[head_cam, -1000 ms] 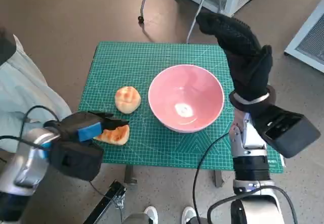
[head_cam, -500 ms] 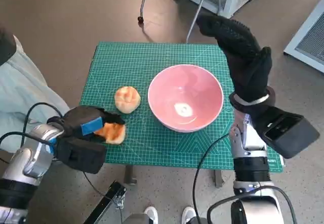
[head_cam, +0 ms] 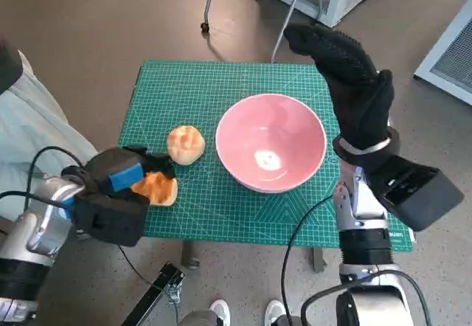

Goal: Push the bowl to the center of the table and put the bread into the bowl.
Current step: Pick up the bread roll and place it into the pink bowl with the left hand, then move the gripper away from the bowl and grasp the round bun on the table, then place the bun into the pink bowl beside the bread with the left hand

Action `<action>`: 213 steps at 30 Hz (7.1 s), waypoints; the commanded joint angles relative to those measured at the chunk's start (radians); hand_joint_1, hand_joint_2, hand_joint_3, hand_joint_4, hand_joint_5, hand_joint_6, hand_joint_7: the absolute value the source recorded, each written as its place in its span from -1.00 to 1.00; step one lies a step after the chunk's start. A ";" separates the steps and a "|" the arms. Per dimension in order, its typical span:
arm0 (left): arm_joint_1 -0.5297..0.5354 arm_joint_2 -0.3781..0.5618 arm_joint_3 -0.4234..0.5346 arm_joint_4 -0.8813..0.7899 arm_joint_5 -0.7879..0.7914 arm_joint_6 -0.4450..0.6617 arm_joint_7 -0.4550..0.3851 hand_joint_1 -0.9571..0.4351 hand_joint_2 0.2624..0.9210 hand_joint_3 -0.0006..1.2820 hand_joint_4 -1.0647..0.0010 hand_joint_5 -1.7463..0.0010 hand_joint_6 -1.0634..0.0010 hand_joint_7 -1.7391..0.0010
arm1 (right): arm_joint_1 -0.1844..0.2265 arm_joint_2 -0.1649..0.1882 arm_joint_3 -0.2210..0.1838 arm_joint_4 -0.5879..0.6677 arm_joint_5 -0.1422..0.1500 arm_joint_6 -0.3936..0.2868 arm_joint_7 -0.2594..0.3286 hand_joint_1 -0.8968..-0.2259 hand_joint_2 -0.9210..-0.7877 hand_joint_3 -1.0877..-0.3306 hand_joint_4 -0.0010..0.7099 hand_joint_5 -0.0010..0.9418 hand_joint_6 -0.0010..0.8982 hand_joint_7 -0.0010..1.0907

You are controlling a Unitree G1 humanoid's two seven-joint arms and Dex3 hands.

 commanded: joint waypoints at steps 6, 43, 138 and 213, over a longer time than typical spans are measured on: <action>-0.046 0.010 0.090 -0.059 -0.084 0.000 0.004 0.38 1.00 -0.70 0.05 -0.64 -0.04 -0.36 | 0.018 0.001 -0.002 0.025 0.005 -0.009 0.021 -0.39 -1.00 -0.14 -0.09 -0.98 -1.00 0.74; -0.505 -0.332 -0.051 -0.053 -0.041 0.075 0.107 0.37 1.00 -0.75 -0.01 -0.49 -0.09 -0.43 | 0.024 -0.012 -0.033 0.037 0.040 -0.019 0.060 -0.36 -1.00 -0.11 -0.09 -0.98 -1.00 0.73; -0.482 -0.228 -0.144 0.344 0.067 0.273 -0.058 0.31 0.76 -1.00 0.67 1.00 0.34 0.92 | 0.056 -0.005 -0.042 0.015 0.044 -0.011 0.055 -0.43 -1.00 -0.12 -0.09 -0.97 -0.95 0.69; -0.553 -0.303 -0.040 0.111 -0.044 0.163 0.110 0.38 1.00 -0.82 -0.18 -0.35 -0.10 -0.46 | 0.072 -0.014 -0.036 -0.010 0.058 0.013 0.066 -0.43 -1.00 -0.11 -0.11 -0.98 -0.99 0.68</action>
